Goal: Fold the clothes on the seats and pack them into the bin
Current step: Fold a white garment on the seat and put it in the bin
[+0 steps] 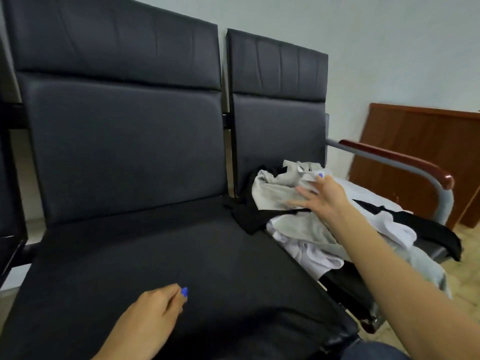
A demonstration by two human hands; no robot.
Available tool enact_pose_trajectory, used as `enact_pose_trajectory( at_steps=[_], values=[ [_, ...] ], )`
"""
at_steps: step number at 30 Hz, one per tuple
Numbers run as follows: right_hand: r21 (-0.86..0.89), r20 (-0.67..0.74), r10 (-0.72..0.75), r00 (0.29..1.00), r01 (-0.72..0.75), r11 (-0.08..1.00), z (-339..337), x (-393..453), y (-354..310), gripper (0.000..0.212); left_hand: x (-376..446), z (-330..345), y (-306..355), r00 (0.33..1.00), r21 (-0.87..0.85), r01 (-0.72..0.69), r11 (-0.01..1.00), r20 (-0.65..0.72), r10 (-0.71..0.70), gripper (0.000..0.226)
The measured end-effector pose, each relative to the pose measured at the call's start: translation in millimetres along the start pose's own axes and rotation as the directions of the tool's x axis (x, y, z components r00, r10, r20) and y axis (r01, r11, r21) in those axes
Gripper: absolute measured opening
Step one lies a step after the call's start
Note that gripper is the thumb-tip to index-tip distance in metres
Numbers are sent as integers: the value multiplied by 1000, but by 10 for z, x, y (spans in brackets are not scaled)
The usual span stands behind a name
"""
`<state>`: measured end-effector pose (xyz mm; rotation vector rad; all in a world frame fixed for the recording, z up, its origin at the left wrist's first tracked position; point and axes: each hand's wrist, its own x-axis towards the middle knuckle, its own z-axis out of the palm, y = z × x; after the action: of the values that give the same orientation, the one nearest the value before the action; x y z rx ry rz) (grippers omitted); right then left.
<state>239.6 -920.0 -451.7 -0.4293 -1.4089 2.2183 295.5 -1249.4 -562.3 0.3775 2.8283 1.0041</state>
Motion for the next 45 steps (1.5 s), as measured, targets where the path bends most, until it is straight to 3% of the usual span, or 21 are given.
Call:
enact_pose_trajectory(
  at_steps=[2, 4, 5, 8, 10, 12, 14, 19, 24, 26, 28, 30, 32, 34, 35, 37, 39, 40, 42, 43, 45],
  values=[
    [-53, 285, -20, 958, 37, 998, 390, -316, -105, 14, 48, -16, -7, 988, -349, 147, 926, 14, -152, 28],
    [-201, 544, -19, 839, 152, 968, 683, -680, -103, 18, 89, -79, -6, 954, -669, 262, 695, 73, -290, 28],
    [-289, 644, 59, 762, 171, 942, 778, -875, -47, 15, 97, -127, 13, 938, -779, 288, 557, 114, -326, 30],
    [-568, 750, 401, 525, 202, 798, 847, -1261, 318, 14, 68, -289, 47, 919, -929, 319, 191, 253, -302, 45],
    [-709, 700, 601, 385, 274, 650, 795, -1439, 592, 27, 38, -358, 13, 913, -930, 356, 86, 327, -243, 51],
    [-733, 636, 720, 277, 510, 451, 710, -1541, 766, 32, 18, -340, -63, 905, -914, 388, 117, 355, -234, 44],
    [-684, 591, 770, 238, 655, 322, 631, -1548, 795, 37, 6, -296, -163, 879, -872, 434, 226, 355, -317, 34],
    [-687, 555, 758, 342, 702, 186, 495, -1336, 935, 47, -7, -301, -298, 840, -790, 444, 424, 201, -504, 21],
    [-684, 518, 735, 438, 728, 48, 363, -1065, 1293, 64, 37, -307, -385, 812, -785, 400, 474, 63, -581, 18],
    [-709, 503, 726, 469, 705, 36, 368, -982, 1371, 48, 59, -331, -456, 790, -775, 381, 504, -10, -612, 17],
    [-690, 531, 711, 461, 723, 46, 412, -938, 1405, 18, 84, -352, -544, 765, -777, 354, 520, -79, -639, 18],
    [-692, 509, 749, 423, 719, 65, 462, -948, 1404, 23, 115, -369, -621, 717, -776, 325, 540, -170, -676, 26],
    [-704, 468, 802, 371, 706, 84, 493, -1000, 1415, 37, 127, -429, -657, 610, -759, 277, 589, -334, -719, 47],
    [-700, 467, 821, 328, 704, 117, 524, -1079, 1403, 44, 82, -531, -572, 541, -675, 202, 710, -527, -655, 59],
    [-697, 469, 829, 303, 703, 137, 534, -1125, 1384, 48, 68, -545, -544, 562, -579, 150, 802, -617, -551, 59],
    [-722, 463, 848, 258, 665, 192, 577, -1195, 1282, 52, 42, -506, -501, 697, -287, 42, 957, -678, -234, 58],
    [-754, 429, 876, 221, 622, 212, 603, -1217, 1197, 56, -8, -409, -437, 899, 57, 2, 998, -437, 24, 84],
    [-761, 412, 884, 221, 617, 200, 602, -1220, 1171, 56, -23, -343, -431, 968, 215, 0, 977, -244, 53, 104],
    [-777, 392, 880, 270, 608, 160, 553, -1182, 1163, 51, -47, -210, -449, 1000, 456, 21, 890, 1, -24, 113],
    [-778, 363, 881, 302, 619, 109, 517, -1141, 1174, 54, -40, -160, -466, 999, 521, 39, 853, 11, -52, 104],
    [-771, 271, 879, 392, 636, -46, 459, -1048, 1176, 70, -5, -160, -499, 994, 569, 83, 818, -106, -27, 86]
  ],
)
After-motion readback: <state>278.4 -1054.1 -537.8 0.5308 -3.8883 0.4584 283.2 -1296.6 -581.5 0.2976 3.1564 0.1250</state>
